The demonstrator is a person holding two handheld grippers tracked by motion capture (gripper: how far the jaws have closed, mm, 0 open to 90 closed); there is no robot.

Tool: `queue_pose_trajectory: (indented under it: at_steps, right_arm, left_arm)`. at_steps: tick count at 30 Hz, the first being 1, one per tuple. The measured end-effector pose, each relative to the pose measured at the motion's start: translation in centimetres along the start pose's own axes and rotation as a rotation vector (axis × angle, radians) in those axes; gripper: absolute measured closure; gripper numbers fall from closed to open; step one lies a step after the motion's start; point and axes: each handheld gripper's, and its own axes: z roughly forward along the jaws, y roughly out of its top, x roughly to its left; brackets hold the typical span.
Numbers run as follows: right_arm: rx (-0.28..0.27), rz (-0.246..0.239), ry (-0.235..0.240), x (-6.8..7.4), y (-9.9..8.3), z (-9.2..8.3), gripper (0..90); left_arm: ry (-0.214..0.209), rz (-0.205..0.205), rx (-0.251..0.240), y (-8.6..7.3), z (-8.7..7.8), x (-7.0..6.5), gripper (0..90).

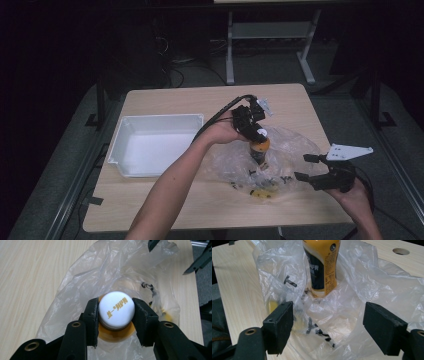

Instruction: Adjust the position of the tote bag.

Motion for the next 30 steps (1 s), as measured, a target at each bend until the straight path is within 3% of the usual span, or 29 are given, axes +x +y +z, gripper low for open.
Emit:
queue_pose_trajectory:
  at_steps: [5,9,13,17,26,30]
  right_arm:
    - [0.000,0.002,-0.007,-0.3,-0.2,0.0,23.8]
    - [-0.004,0.000,-0.009,-0.3,0.0,0.0,23.8]
    - [-0.004,-0.006,-0.010,-0.3,0.2,0.3,23.7]
    - [0.001,-0.004,-0.016,-0.3,0.2,0.3,23.7]
    - [-0.016,-0.006,-0.030,-0.3,0.0,-0.3,23.7]
    - [-0.019,-0.004,-0.030,-0.2,0.0,-0.4,23.7]
  left_arm:
    - [-0.003,-0.015,0.001,0.1,0.0,0.2,59.2]
    - [0.012,0.004,-0.003,0.1,0.0,0.0,59.3]
    - [0.000,-0.008,-0.038,0.2,-0.3,0.0,59.3]
    - [0.014,0.001,-0.029,0.5,-0.7,0.0,59.3]
    - [0.032,-0.012,-0.054,1.2,-2.2,-0.3,59.3]
    - [0.041,0.002,-0.059,1.8,-3.0,-0.6,59.3]
